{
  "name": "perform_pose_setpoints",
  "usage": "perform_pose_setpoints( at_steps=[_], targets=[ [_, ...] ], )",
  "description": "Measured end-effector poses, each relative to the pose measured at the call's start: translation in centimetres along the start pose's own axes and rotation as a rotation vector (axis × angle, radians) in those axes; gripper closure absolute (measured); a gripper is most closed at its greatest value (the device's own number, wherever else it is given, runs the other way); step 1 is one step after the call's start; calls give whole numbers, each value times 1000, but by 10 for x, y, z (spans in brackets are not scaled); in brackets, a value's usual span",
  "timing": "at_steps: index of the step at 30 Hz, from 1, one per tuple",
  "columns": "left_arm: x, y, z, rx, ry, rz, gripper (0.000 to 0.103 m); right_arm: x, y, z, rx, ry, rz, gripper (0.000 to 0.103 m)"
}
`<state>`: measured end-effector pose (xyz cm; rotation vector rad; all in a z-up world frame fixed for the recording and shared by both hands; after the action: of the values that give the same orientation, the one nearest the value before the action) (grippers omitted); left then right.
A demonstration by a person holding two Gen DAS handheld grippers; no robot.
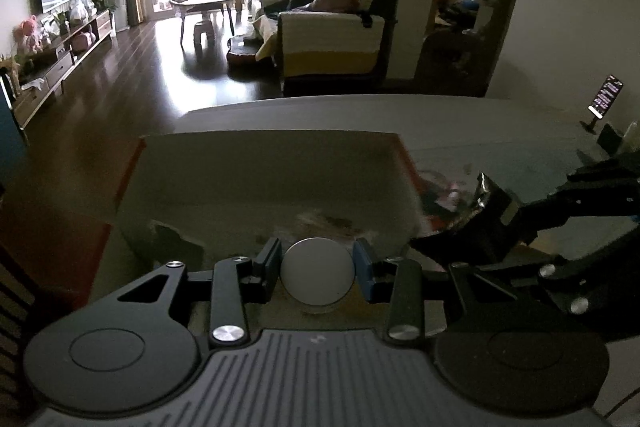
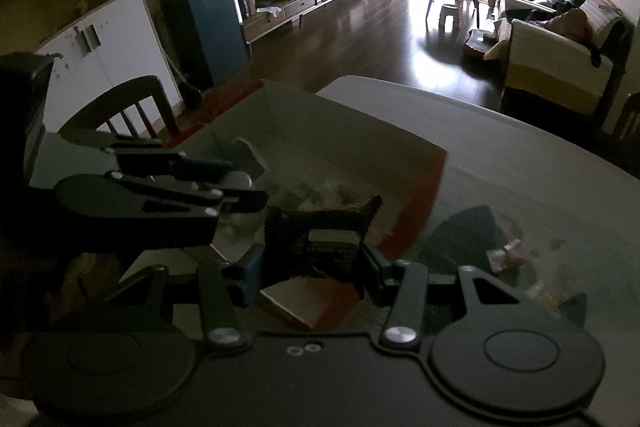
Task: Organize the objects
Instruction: 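Carry black packet in right tool and white disc in left tool into box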
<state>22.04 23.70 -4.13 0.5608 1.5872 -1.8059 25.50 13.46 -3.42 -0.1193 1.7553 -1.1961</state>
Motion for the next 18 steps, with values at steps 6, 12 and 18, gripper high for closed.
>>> perform_pose_setpoints(
  at_steps=[6,12,18],
  targets=[
    [-19,16,-30,-26,14,-9,65,-11,31,-13,13,0,-35,54],
    [-40,43,-49,-54,33,-26,65,-20,58,-20,16,-12,-62,54],
    [-46,76,-53,-68,83,-72,65,-23,86,-21,-4,-3,-119,54]
  ],
)
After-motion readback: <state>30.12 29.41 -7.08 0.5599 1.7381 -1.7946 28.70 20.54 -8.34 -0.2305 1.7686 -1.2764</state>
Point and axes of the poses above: each gripper's, at about its wrist camera, not at the fingertips, and y roughly the way its jaws point, z to its right, x to its underside, the point moved 2 cm from there along y, roughly the way its jaws point, and after that the axes turned 8 degrees about -y, right-handed, at the moved point
